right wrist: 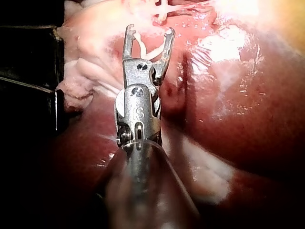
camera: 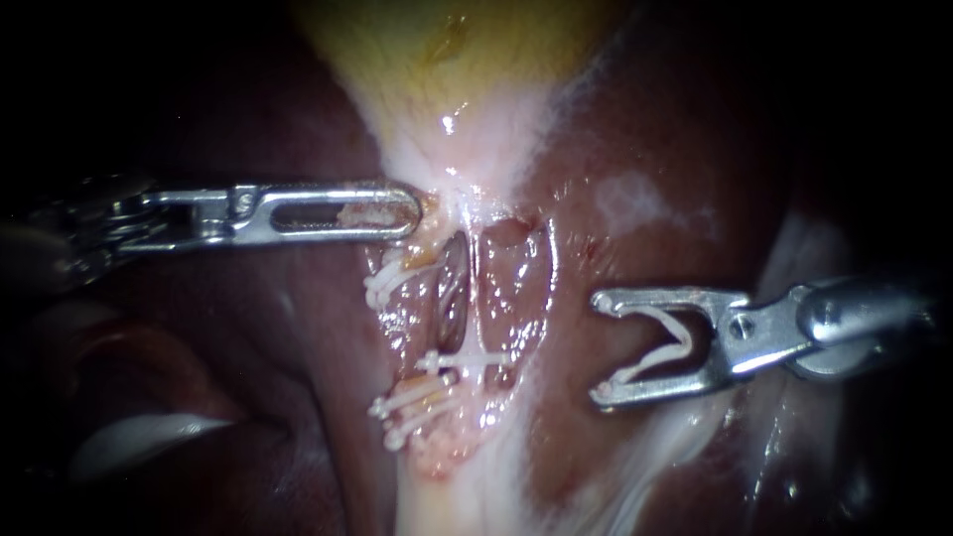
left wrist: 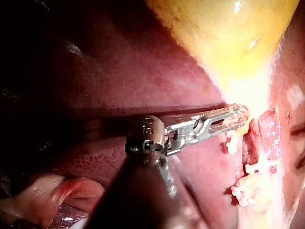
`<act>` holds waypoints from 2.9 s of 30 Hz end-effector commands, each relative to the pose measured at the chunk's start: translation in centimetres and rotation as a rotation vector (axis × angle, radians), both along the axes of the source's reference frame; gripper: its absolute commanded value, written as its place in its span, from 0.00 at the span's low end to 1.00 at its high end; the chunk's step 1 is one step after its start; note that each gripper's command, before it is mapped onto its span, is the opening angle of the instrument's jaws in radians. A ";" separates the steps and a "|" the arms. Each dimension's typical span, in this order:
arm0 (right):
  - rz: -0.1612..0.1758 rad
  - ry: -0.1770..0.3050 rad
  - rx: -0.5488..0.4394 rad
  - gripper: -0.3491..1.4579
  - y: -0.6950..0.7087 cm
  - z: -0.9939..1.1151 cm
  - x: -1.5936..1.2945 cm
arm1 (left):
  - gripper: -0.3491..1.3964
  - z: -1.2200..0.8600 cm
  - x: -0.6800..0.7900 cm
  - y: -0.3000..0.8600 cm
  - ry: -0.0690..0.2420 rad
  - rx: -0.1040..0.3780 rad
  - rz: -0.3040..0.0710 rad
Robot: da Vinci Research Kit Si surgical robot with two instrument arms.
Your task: Clipping second clip right tube
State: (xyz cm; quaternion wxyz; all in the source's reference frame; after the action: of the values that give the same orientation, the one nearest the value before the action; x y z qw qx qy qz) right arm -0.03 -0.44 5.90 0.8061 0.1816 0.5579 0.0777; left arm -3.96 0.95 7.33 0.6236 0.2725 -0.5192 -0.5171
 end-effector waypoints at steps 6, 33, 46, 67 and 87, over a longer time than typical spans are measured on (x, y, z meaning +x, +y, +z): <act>0.000 0.000 0.000 0.47 0.01 0.01 0.00 | 0.00 -0.05 0.04 0.01 -0.002 0.003 0.002; 0.003 -0.001 -0.001 0.47 0.00 0.05 0.09 | 0.00 -0.79 0.65 0.20 -0.025 -0.012 -0.036; 0.085 -0.038 0.164 0.46 -0.06 0.69 0.65 | 0.00 -0.81 0.63 0.17 -0.023 -0.013 -0.038; 0.153 0.012 0.374 0.46 -0.10 1.36 1.33 | 0.00 -0.79 0.57 0.13 -0.018 -0.016 -0.045; 0.133 0.238 0.636 0.43 -0.19 1.17 1.49 | 0.00 -0.78 0.57 0.12 -0.016 -0.017 -0.047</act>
State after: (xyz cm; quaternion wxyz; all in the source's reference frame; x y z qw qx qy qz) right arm 1.46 -0.63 7.06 0.6297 0.3953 0.6077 0.2791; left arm -3.39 1.07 6.54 0.6093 0.2593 -0.5349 -0.5249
